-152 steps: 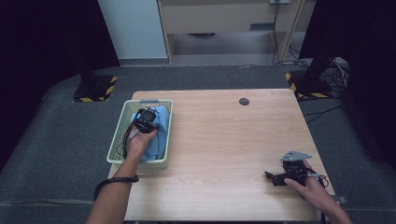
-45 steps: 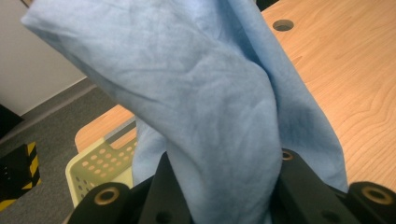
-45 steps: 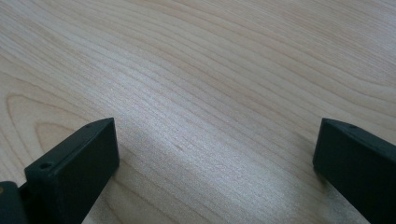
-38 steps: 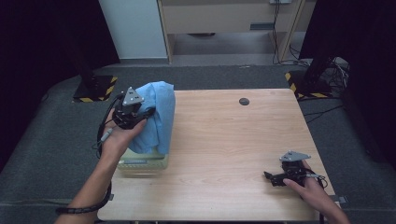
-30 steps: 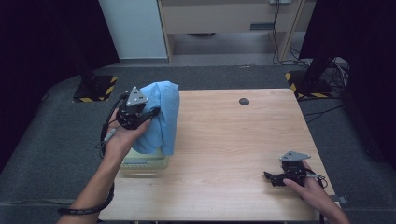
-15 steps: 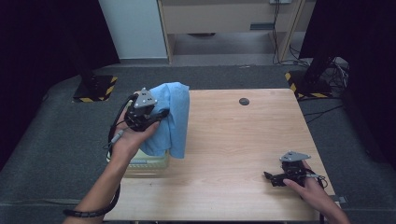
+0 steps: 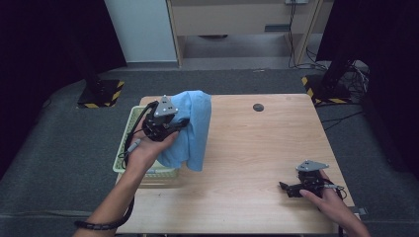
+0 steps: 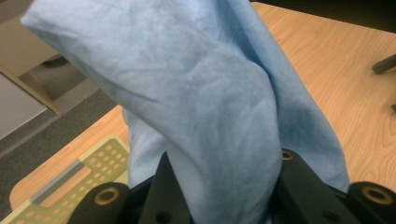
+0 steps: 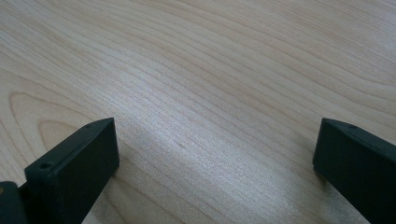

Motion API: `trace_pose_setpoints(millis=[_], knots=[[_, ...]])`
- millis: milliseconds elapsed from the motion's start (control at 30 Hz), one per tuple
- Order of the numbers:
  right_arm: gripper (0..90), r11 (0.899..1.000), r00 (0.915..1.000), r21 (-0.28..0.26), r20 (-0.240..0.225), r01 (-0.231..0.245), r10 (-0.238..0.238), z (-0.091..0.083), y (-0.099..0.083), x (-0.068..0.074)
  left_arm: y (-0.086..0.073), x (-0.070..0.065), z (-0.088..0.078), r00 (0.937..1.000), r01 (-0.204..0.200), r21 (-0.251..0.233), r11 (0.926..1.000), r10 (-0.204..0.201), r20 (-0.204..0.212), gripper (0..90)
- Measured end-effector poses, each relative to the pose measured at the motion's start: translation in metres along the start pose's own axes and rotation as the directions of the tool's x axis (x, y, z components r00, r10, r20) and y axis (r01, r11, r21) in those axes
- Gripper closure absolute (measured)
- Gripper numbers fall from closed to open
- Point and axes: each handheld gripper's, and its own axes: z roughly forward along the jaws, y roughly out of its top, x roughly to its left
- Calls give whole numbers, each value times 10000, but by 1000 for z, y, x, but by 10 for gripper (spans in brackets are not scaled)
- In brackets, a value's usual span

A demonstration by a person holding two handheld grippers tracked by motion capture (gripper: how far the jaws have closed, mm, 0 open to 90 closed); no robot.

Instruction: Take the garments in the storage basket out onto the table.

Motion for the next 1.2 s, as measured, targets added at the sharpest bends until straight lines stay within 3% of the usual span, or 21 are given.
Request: trace_pose_setpoints(millis=[600, 1200], knots=[[5, 10000, 10000, 0, -7, 14, -14, 0, 0, 0, 15, -31, 21, 9965, -555, 50, 9984, 551, 623, 786], [5, 10000, 10000, 1, -16, 23, -23, 0, 0, 0, 9, -61, 38, 9880, -917, 236, 9955, 880, 1269, 786]])
